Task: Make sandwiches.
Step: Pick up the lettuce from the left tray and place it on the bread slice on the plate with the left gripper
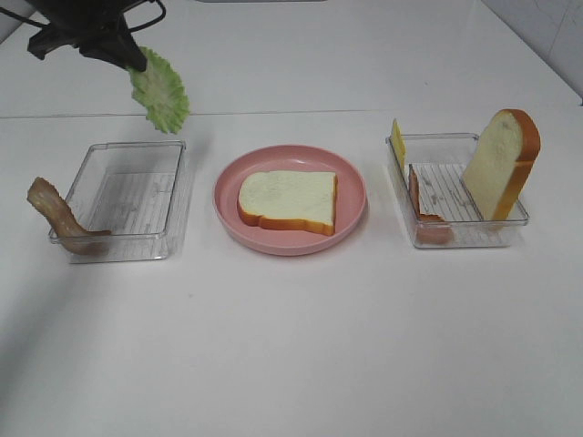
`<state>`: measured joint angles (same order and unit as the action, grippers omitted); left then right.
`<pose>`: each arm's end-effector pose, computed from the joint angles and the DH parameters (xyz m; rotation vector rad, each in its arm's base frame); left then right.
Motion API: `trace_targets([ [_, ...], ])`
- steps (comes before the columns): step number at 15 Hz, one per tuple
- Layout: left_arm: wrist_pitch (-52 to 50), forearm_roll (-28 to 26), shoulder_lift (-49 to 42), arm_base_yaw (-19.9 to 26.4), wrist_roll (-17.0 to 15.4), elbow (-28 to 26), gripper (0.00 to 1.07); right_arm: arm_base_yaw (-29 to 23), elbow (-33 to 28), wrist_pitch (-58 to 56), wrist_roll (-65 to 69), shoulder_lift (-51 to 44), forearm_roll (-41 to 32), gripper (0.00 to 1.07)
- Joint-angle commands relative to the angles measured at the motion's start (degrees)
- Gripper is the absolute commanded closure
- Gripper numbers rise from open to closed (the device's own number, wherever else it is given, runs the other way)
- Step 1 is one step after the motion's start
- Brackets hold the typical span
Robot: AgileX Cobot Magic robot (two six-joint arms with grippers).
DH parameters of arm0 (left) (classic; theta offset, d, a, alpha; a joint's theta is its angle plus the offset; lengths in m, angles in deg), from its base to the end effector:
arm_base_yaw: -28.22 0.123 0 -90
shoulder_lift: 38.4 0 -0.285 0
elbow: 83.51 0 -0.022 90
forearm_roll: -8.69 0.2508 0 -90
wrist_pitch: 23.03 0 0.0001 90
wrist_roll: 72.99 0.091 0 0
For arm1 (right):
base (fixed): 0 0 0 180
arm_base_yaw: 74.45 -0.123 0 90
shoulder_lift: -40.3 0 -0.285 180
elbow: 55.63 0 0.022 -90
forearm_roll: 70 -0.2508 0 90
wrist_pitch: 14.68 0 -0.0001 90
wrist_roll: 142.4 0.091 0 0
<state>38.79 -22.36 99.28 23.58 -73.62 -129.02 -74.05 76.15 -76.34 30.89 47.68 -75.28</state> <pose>0.4974 -0.0819 0.2570 -0.1037 2.6229 -0.7473 -0.0074 0.0074 0.2780 -0.1183 2.0398 0.0327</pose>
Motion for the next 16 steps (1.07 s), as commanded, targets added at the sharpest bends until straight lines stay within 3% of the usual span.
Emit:
trace_targets([
  [1,-1.03,-9.4,-0.74,-1.38,4.01,-0.34,1.07,0.11,-0.06,0.69,0.34,-0.63,-0.46,0.31],
  [16,-5.44,-18.56,8.19,-18.45,7.73,-0.34,1.07,0.11,-0.06,0.69,0.34,-0.63,-0.52,0.31],
])
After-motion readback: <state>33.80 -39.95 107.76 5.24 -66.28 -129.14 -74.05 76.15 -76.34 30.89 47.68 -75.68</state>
